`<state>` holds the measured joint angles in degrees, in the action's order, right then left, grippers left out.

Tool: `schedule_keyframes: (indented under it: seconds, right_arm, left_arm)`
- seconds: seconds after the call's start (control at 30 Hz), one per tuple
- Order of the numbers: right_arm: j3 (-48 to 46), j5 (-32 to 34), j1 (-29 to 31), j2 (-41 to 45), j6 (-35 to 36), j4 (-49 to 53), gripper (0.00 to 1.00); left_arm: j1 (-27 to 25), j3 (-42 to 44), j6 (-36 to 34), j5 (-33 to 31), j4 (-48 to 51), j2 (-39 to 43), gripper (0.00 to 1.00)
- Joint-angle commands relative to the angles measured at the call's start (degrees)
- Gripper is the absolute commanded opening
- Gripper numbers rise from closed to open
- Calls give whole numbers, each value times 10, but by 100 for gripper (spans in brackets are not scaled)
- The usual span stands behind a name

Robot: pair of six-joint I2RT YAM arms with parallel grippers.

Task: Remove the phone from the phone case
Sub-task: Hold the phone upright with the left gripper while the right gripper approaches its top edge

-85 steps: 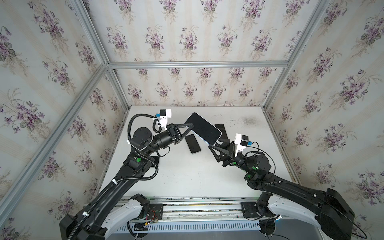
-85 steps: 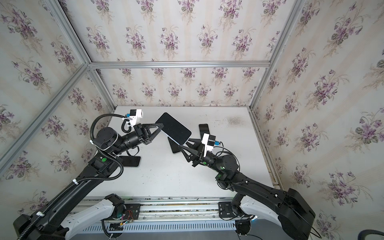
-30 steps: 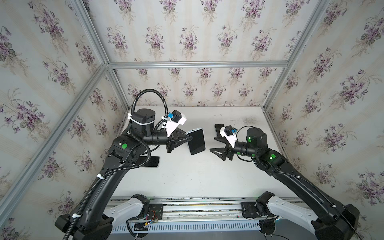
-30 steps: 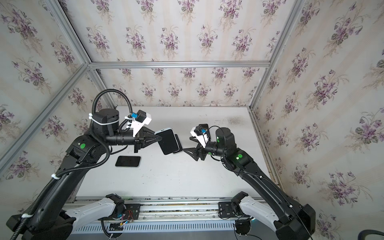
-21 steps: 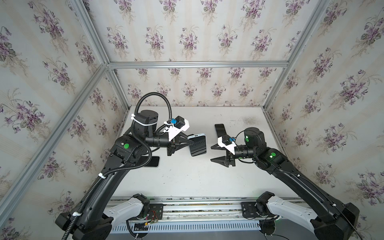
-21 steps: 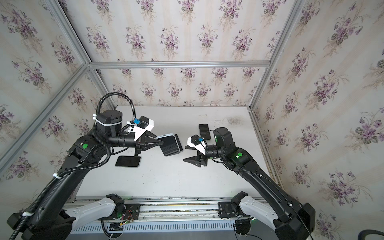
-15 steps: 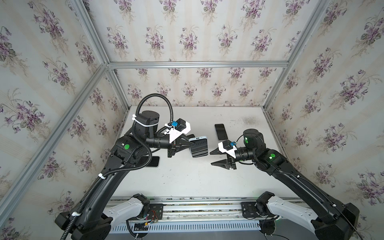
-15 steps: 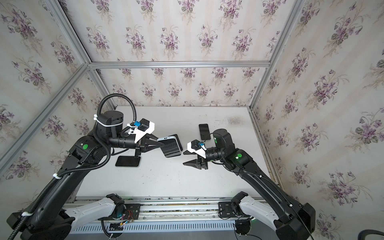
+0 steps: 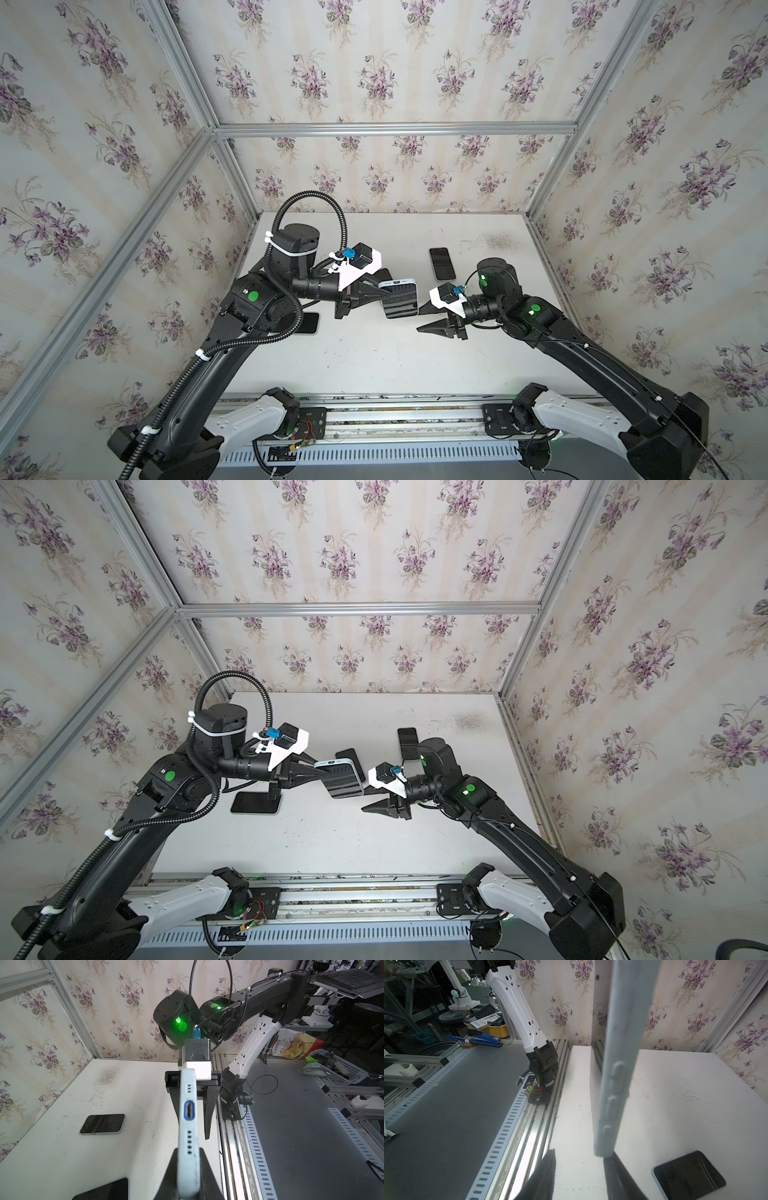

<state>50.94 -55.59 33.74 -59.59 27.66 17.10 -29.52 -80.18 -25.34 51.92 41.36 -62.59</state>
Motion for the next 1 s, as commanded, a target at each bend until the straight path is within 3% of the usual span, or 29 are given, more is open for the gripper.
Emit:
schedule_keyframes:
  seconds: [0.0, 0.37, 0.97]
  right_arm:
    - [6, -14, 1, 4, 0, -28, 40]
    - [11, -8, 1, -3, -1, -41, 30]
    - [2, -8, 1, 0, -6, -55, 24]
  left_arm:
    - [-1, 1, -12, 13, -21, 1, 0]
    - [-13, 3, -13, 5, -22, -2, 0]
    - [-22, 6, -9, -10, -22, 0, 0]
